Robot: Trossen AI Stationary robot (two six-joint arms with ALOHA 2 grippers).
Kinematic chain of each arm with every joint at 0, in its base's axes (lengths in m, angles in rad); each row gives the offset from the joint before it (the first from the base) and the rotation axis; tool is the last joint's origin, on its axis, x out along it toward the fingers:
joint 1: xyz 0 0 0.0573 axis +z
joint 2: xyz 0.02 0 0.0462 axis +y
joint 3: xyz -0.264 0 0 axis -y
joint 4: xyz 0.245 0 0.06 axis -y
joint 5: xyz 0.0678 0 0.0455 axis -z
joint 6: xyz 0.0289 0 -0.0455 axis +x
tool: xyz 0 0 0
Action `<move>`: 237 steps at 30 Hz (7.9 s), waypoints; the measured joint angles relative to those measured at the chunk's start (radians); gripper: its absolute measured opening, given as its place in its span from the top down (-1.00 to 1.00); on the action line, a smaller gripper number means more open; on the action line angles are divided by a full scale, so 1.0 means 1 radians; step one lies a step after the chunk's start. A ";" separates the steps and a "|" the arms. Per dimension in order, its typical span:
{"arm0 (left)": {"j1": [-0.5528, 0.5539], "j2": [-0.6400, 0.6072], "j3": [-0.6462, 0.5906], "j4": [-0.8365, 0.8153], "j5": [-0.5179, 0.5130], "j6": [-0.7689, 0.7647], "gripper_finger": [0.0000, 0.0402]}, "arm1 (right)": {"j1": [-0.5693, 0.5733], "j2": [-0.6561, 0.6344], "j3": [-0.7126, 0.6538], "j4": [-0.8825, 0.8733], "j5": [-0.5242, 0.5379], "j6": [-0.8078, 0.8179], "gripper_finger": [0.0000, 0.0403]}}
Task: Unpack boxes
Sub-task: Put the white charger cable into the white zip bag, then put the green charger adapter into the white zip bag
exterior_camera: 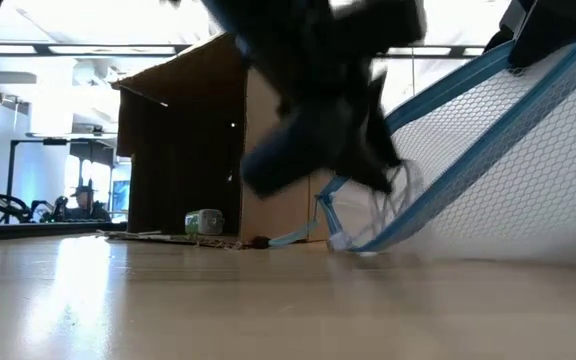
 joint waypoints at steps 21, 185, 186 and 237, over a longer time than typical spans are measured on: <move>-0.021 -0.005 0.029 -0.169 0.012 0.316 0.17 | 0.000 0.000 0.000 -0.001 0.001 0.008 1.00; 0.450 -0.492 -0.831 0.253 0.318 -0.284 0.40 | 0.075 0.060 0.000 -0.019 0.184 0.132 1.00; 0.444 -0.497 -0.831 0.239 0.318 -0.288 0.40 | 0.074 0.063 0.000 -0.019 0.184 0.132 1.00; 0.113 -0.253 -0.826 0.587 -0.210 -1.114 0.27 | 0.074 0.095 0.000 0.049 0.264 0.069 1.00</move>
